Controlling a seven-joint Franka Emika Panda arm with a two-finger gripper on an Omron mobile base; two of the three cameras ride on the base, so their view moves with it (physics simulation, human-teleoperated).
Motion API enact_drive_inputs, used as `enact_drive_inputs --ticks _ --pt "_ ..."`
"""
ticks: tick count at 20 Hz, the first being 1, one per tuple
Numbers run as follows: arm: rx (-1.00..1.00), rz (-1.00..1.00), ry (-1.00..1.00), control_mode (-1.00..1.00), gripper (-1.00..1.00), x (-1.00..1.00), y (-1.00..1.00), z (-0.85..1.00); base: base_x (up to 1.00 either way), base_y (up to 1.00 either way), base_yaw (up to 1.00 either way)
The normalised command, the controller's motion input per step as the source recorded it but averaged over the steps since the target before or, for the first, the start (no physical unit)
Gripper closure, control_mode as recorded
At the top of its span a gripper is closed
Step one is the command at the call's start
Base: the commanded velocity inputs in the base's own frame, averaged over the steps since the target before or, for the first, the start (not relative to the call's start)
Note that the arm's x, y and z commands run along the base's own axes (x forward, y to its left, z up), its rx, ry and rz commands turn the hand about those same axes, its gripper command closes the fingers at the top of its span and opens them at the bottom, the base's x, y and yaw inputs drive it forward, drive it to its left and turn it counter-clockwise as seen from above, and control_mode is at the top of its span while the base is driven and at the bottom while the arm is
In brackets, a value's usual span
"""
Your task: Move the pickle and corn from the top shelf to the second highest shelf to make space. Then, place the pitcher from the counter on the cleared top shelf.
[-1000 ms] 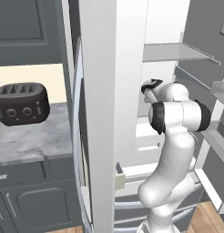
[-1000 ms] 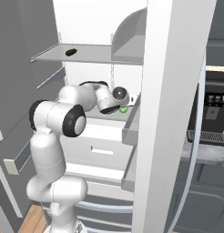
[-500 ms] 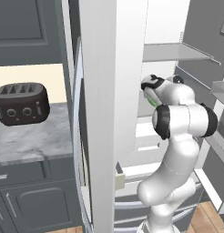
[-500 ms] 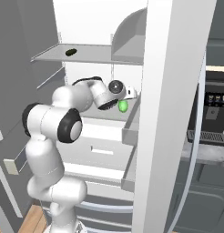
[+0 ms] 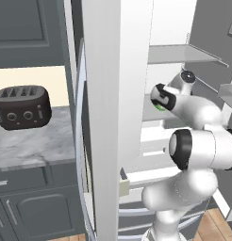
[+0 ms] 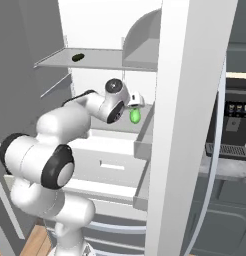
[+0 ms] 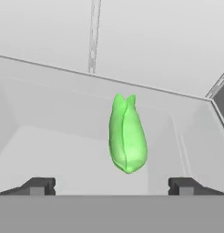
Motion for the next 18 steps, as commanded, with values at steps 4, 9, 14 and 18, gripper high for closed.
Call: enact_drive_inputs --ticks 4,9,14,18 --pt "0.0 0.04 0.01 -1.0 -1.0 -1.0 0.14 0.54 0.0 0.0 0.0" --pt "0.03 0.03 -0.07 -1.0 -1.0 -1.0 0.31 0.26 0.0 0.0 0.0" --pt "0.11 0.0 -0.21 -1.0 -1.0 -0.83 0.32 0.49 0.0 0.0 0.0" --pt "0.12 0.0 -0.13 -1.0 -1.0 -0.43 0.35 0.9 0.0 0.0 0.0"
